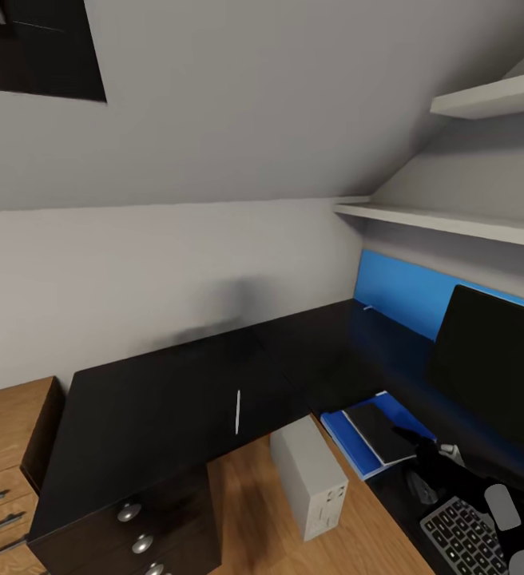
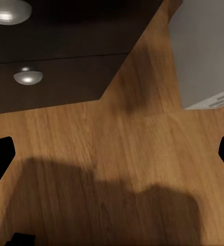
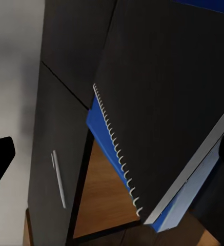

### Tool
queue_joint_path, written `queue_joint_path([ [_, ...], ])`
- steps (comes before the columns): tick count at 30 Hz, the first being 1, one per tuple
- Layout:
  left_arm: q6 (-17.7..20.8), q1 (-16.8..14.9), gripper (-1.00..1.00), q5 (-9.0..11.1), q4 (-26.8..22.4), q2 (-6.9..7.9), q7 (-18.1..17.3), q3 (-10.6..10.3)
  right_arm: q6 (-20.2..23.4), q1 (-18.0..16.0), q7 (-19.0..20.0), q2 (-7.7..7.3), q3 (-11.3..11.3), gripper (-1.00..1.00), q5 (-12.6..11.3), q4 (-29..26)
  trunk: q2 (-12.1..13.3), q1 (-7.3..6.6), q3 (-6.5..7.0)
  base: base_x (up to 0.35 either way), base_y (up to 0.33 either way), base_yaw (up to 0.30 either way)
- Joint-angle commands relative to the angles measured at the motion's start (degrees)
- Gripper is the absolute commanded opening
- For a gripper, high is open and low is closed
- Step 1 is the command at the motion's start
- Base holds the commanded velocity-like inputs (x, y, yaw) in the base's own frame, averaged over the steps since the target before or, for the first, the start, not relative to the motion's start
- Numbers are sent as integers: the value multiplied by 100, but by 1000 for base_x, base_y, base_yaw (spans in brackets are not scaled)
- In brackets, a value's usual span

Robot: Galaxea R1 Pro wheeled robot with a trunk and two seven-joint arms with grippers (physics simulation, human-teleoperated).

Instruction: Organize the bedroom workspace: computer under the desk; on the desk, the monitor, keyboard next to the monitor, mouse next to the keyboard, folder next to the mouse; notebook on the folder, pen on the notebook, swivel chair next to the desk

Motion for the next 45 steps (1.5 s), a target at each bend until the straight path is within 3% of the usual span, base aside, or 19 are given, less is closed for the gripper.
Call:
queue_joint_path([
  [1,-3,-3,100,60,0,1,-14,-6,35,-6,15,2,-24,100,6,0,37,-22,12,0,0,0],
  [8,-3,-3,100,60,0,1,-12,-6,32,-6,12,2,-24,100,11,0,318,-176,137,0,0,0],
  [29,-4,-3,100,60,0,1,-20,16,34,-6,-3,1,-24,100,13,0,318,-176,137,-4,0,0],
  [45,-3,-3,100,60,5,1,-21,5,30,-6,70,3,-24,100,-4,-20,318,-176,137,-131,0,0],
])
